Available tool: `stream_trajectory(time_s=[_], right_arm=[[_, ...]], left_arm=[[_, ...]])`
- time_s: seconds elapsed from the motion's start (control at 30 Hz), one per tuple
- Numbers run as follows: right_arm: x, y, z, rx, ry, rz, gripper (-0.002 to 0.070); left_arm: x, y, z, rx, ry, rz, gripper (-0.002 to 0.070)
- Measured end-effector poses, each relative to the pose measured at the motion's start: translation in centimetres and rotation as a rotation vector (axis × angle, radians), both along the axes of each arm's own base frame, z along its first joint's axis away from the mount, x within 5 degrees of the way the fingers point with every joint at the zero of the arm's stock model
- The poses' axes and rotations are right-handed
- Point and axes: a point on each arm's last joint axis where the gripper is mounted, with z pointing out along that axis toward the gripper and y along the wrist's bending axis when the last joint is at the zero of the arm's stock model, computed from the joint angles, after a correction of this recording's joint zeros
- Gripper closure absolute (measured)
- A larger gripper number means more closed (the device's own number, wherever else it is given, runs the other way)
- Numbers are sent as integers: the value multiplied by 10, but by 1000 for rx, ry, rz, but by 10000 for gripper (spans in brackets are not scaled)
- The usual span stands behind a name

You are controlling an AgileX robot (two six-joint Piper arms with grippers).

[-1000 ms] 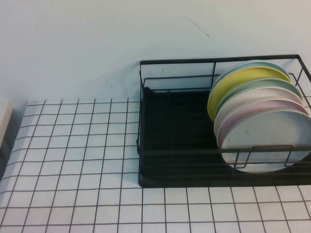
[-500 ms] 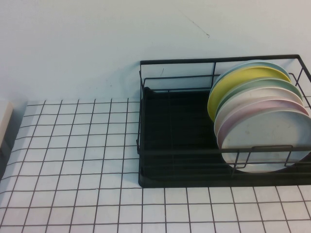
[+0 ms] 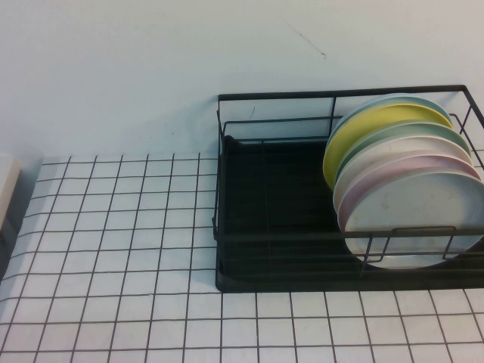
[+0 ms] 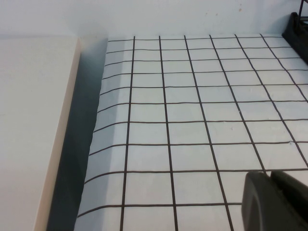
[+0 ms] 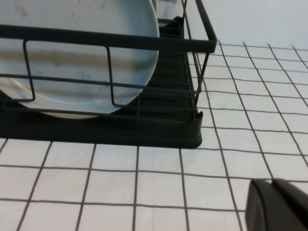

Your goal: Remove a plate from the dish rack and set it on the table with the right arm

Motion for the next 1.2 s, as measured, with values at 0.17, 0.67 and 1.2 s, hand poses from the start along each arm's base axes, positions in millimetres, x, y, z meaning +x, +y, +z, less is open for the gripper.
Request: stream_trajectory(time_s=[0.17,0.67,1.2], right_arm=[[0,0,0,0,0,0,680],[5,0,29,-6,-346,4,680],[-9,-3,76,156,-900,-16,680]], left_arm=[[0,0,0,0,0,0,678],[0,0,0,0,0,0,678],[0,0,0,0,0,0,678]])
